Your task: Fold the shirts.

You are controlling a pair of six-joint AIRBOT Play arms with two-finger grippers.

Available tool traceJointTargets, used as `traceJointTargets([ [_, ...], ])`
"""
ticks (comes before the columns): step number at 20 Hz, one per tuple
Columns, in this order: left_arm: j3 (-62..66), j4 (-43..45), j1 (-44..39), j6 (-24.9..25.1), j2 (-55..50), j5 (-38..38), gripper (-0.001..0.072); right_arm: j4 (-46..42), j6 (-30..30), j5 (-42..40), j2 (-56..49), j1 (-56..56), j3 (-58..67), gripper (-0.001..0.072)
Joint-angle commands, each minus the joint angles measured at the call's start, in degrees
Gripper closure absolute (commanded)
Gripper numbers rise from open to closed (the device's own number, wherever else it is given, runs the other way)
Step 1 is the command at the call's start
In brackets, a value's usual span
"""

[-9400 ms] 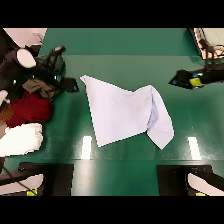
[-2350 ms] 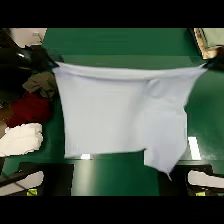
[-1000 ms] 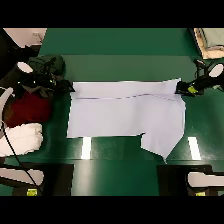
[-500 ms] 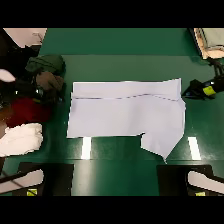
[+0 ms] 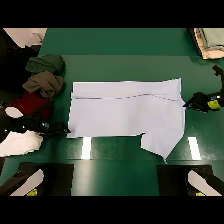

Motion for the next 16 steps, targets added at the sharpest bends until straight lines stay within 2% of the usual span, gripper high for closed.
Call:
traceJointTargets([
  [1, -3.65, -2.6, 0.04, 2.03, 0.59, 2.21, 0.0105, 0.11, -0.11, -0.07, 1.09, -0.04, -1.33, 0.0497],
  [6, -4.55, -6.88, 0.04, 2.25, 0.48, 5.77, 0.0107, 0.09, -0.11, -0.61, 1.09, -0.04, -1.36, 0.0497],
  [7, -4.55, -7.19, 0.04, 2.08, 0.48, 6.47, 0.0206, 0.09, -0.09, -0.61, 1.09, -0.04, -1.36, 0.0498],
  [8, -4.55, -7.34, 0.04, 2.49, 0.48, 6.93, 0.0441, 0.04, -0.09, -0.57, 1.09, -0.04, -1.36, 0.0497],
  [9, -4.55, -8.37, 0.04, 3.5, 0.48, 7.13, 0.0472, 0.02, -0.09, -0.5, 1.09, -0.04, -1.36, 0.0497],
  [11, -4.46, -10.1, 0.04, 4.79, 0.5, 6.99, 0.0685, -0.55, -0.09, 0.81, 1.09, -0.04, -1.36, 0.0497],
  [14, -2.64, -9.55, 0.04, 4.9, 0.55, 6.25, 0.0686, -5.44, 0.0, 4.85, 1.42, -0.07, -2.73, 0.0497],
  [16, -0.37, -9.53, 0.04, 5.07, 0.55, 5.01, 0.0686, -12.85, 0.87, 4.7, 2.82, -0.39, -8.24, 0.049],
])
